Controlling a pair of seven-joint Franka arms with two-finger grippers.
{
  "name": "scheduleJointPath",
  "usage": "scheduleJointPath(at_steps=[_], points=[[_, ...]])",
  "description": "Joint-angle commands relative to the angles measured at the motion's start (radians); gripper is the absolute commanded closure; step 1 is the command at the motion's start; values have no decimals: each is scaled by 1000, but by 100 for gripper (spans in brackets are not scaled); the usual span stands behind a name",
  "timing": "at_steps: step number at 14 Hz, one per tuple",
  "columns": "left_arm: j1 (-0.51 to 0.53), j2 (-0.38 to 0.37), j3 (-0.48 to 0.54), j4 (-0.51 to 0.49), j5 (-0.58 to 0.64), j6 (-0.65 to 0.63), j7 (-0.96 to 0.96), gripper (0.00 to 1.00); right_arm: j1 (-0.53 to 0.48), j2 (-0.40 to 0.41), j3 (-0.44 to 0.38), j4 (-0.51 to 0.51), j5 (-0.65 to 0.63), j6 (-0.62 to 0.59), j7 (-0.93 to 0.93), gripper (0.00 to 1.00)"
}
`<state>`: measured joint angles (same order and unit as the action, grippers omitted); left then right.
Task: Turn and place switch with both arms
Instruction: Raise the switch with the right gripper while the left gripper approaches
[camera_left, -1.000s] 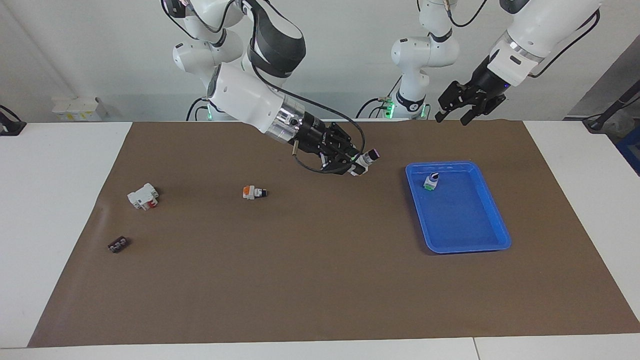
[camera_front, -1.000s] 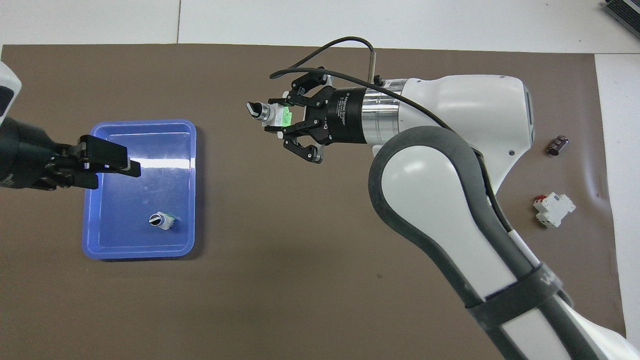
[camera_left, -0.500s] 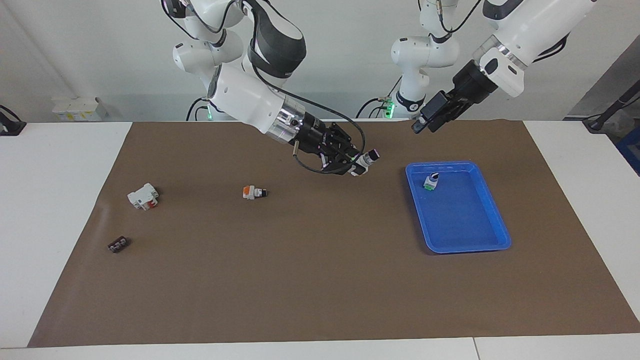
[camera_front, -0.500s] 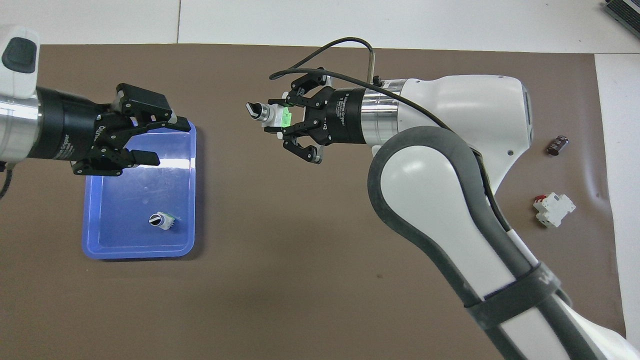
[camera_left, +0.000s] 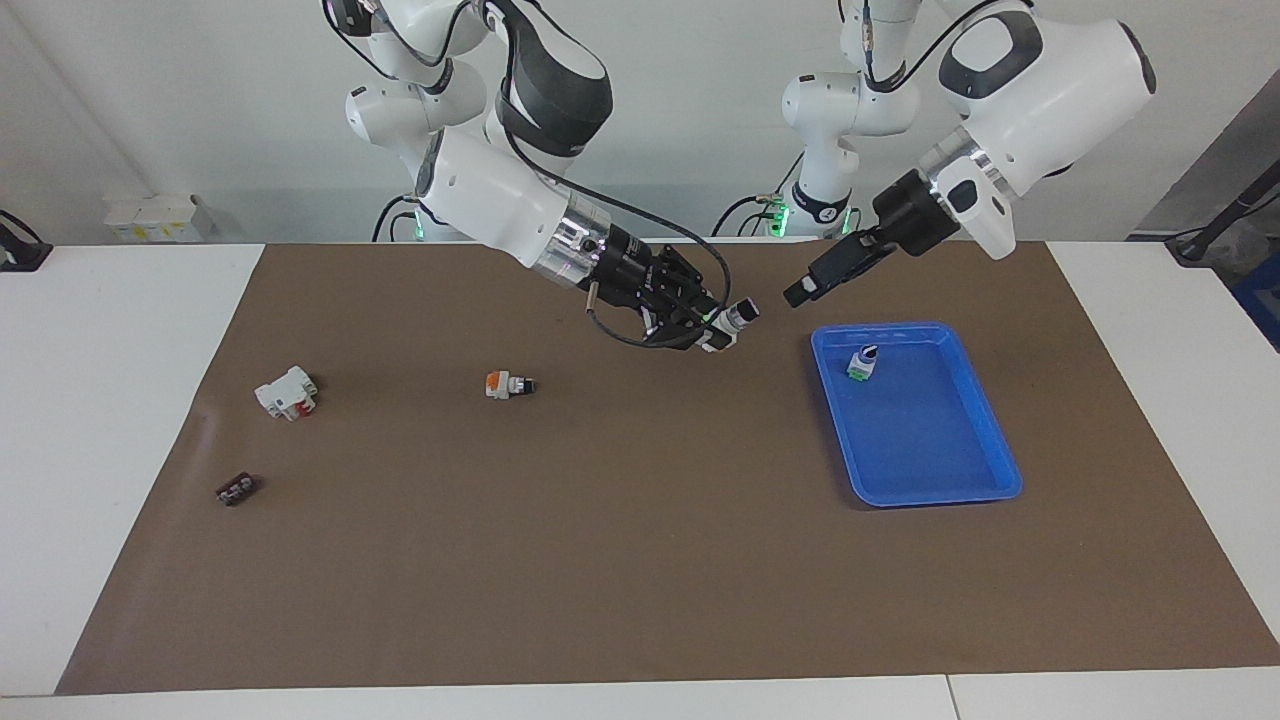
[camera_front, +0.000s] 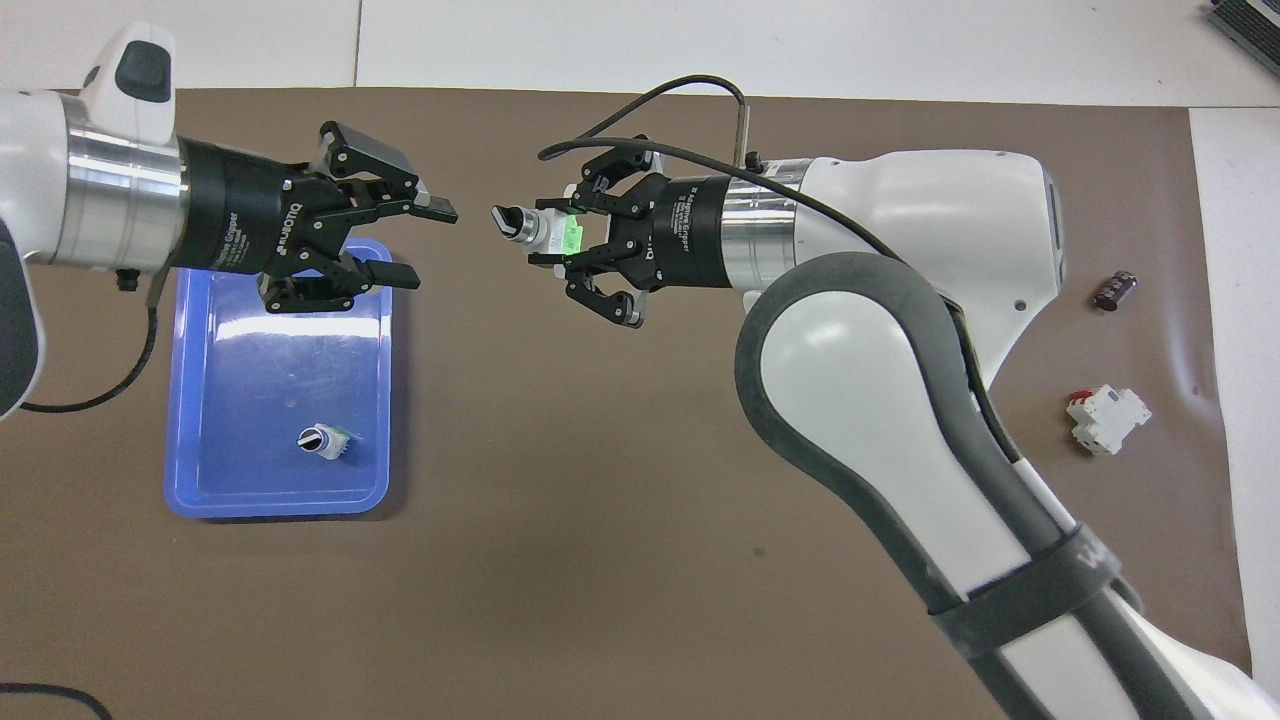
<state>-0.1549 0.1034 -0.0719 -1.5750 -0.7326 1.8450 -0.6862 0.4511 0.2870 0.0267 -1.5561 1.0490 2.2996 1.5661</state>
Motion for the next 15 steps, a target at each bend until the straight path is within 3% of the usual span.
scheduleJointPath(at_steps=[1, 6, 11, 15], points=[[-5, 74, -19, 99, -18, -24, -21, 42, -6, 9, 2, 13, 5, -11, -31, 100], [-14, 76, -34, 113, -16, -39, -24, 45, -6, 9, 2, 13, 5, -11, -31, 100], [-21, 73, -40, 113, -5, -41, -32, 65, -6, 9, 2, 11, 5, -11, -31, 100], [-32, 72, -40, 112, 2, -30, -27, 68, -8, 9, 2, 11, 5, -11, -31, 100]])
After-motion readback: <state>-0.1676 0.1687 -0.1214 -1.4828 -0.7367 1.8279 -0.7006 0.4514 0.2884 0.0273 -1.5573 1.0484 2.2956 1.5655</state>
